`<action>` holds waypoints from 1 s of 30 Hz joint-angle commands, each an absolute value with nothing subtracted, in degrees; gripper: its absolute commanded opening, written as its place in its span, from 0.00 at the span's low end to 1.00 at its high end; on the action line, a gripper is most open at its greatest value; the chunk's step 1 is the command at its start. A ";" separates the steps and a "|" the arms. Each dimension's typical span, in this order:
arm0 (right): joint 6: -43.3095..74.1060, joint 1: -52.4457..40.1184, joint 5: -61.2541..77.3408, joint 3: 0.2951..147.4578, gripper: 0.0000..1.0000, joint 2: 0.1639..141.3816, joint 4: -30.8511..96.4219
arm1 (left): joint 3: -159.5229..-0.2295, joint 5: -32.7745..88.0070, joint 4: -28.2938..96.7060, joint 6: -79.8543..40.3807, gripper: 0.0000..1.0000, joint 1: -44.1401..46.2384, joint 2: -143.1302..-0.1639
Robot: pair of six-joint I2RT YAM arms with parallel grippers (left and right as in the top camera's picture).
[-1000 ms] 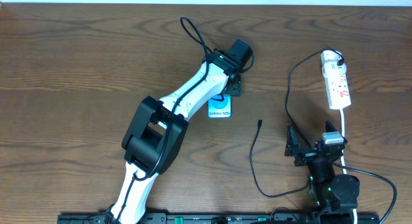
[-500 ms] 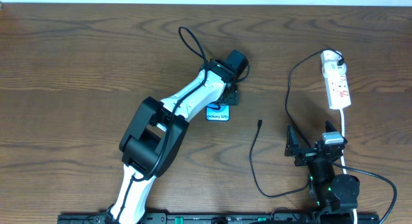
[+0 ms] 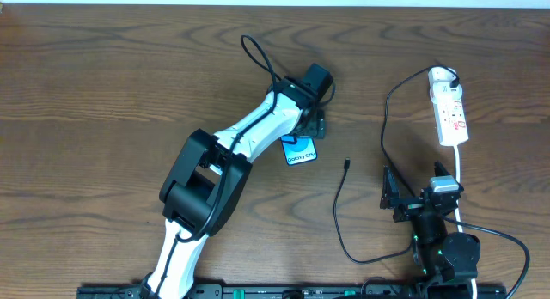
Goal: Plug charger to phone and switch on socket
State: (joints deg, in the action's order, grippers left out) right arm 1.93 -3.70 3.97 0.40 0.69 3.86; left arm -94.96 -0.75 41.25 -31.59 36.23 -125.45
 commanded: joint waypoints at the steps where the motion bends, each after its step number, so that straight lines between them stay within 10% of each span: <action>1: 1.43 -3.36 3.57 0.36 0.99 0.34 4.12 | -96.73 -0.25 41.34 -38.30 0.96 36.29 -124.38; 30: 1.43 -3.36 3.57 0.36 0.99 0.34 4.12 | -93.84 -6.68 38.70 -48.73 0.96 37.32 -128.18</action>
State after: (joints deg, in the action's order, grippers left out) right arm 1.93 -3.70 3.97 0.40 0.69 3.86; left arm -94.74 -5.96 39.20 -48.25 36.67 -126.06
